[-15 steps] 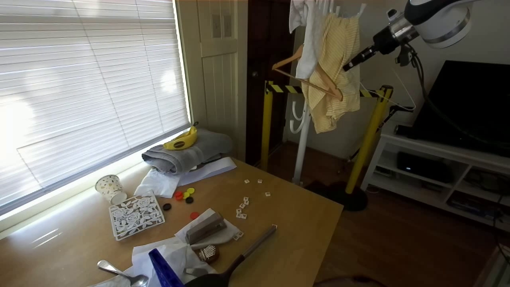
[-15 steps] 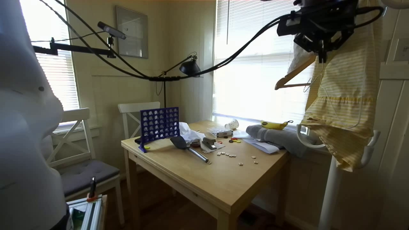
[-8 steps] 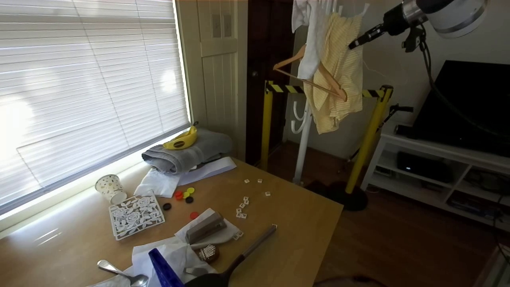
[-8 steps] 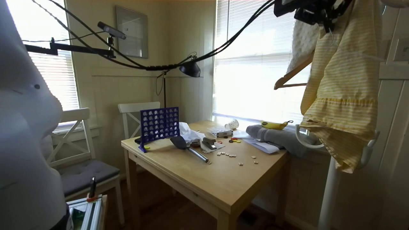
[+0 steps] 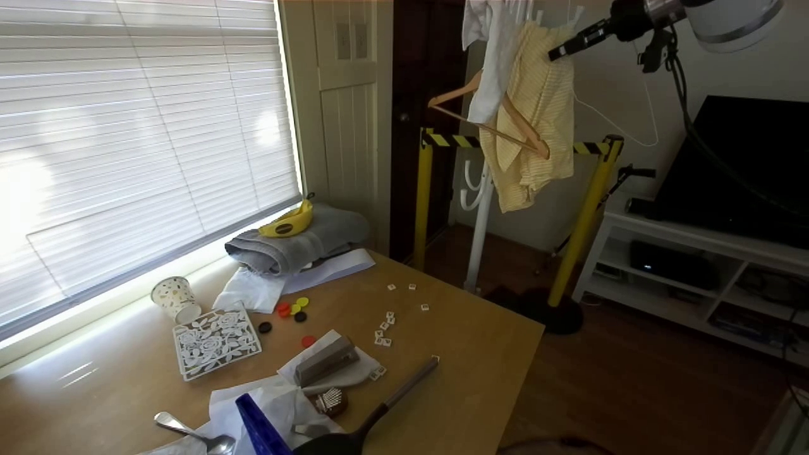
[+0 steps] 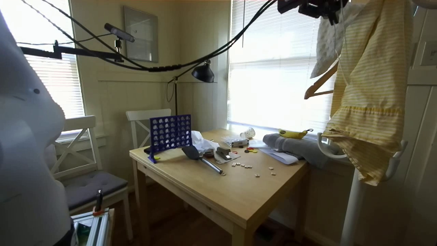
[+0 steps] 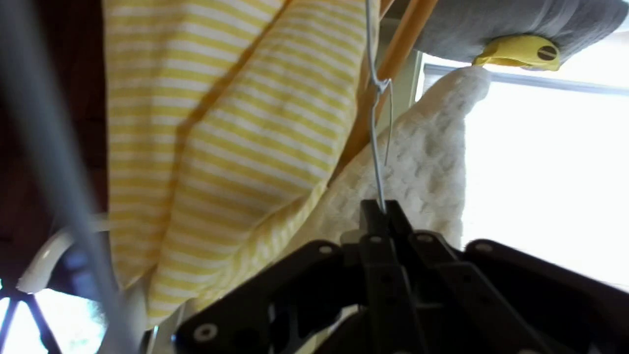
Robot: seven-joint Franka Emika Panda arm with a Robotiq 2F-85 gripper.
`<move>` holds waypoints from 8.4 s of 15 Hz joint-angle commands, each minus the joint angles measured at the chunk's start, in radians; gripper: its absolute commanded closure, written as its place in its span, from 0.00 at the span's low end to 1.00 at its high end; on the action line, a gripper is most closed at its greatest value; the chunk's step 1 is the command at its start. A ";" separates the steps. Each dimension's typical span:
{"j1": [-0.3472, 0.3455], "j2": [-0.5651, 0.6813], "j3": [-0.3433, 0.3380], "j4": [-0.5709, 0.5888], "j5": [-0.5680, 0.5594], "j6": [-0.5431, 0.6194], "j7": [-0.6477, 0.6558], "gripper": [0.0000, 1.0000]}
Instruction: Place two clothes hangers on the table
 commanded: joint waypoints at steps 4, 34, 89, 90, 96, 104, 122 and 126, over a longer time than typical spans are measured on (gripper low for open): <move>0.146 -0.070 -0.049 -0.024 0.335 -0.199 -0.260 0.99; 0.132 0.582 0.174 0.243 0.683 -0.754 -0.349 0.99; 0.266 1.049 0.219 0.712 -0.263 -0.777 0.780 0.00; 0.273 1.030 0.216 0.700 -0.285 -0.758 0.796 0.00; 0.298 0.817 0.163 0.490 -0.365 -0.567 0.935 0.00; 0.312 0.434 0.188 0.154 -0.469 -0.580 1.053 0.00; 0.193 -0.080 0.234 -0.060 -0.706 -0.691 1.010 0.00; 0.117 -0.231 0.214 -0.100 -0.762 -0.672 1.060 0.00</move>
